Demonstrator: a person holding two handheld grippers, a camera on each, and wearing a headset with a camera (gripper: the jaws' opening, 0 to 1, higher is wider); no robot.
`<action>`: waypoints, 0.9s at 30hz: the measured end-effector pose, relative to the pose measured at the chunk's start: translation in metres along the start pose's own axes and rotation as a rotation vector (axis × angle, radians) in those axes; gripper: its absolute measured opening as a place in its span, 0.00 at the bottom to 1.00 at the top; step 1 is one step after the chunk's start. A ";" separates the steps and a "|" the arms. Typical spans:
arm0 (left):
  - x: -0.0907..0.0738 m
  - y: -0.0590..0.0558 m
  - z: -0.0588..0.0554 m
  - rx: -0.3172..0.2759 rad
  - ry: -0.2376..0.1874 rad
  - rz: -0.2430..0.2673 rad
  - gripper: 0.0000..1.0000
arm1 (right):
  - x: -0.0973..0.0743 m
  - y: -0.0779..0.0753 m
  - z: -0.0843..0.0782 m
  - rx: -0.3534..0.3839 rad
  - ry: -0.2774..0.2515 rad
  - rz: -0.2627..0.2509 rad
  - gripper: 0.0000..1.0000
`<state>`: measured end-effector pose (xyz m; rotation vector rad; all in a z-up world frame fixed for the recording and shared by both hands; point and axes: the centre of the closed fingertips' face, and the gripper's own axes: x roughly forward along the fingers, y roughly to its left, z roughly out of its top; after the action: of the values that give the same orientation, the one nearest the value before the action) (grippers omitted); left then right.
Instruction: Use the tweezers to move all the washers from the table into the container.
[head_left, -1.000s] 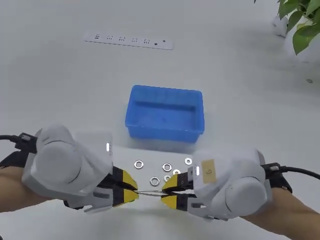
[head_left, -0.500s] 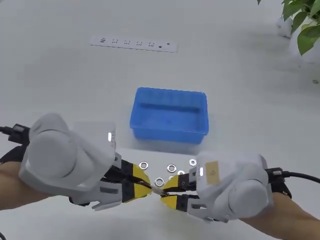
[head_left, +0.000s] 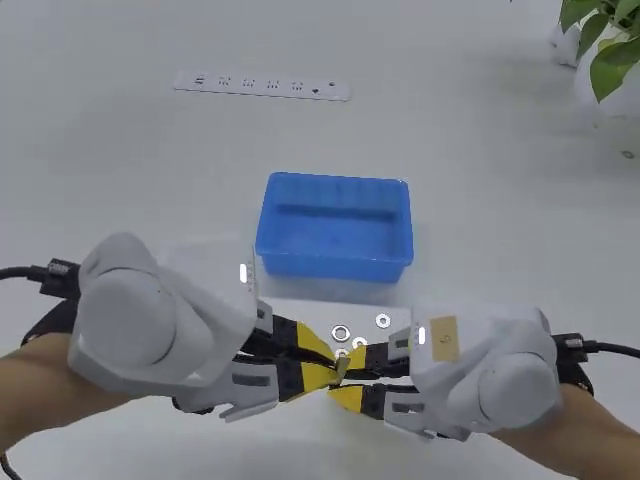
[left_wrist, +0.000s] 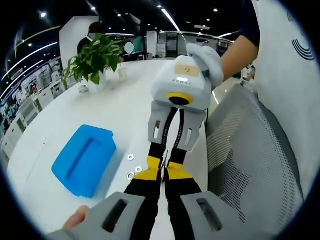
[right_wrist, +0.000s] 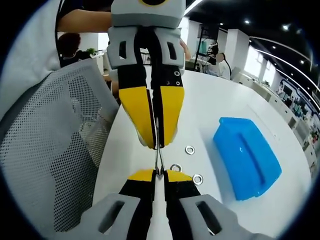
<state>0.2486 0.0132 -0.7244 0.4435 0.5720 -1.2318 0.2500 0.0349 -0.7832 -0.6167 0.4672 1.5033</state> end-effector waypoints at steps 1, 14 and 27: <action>0.001 0.001 0.002 0.021 0.000 0.002 0.07 | 0.000 0.000 0.000 0.002 0.000 -0.002 0.08; 0.003 0.004 0.010 0.034 -0.017 -0.006 0.09 | 0.001 -0.002 0.001 -0.003 0.006 -0.003 0.07; -0.008 0.004 0.005 0.057 -0.038 0.002 0.06 | 0.000 -0.004 0.003 -0.016 0.010 -0.022 0.08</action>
<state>0.2512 0.0169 -0.7157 0.4673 0.5051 -1.2545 0.2541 0.0371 -0.7803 -0.6405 0.4553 1.4854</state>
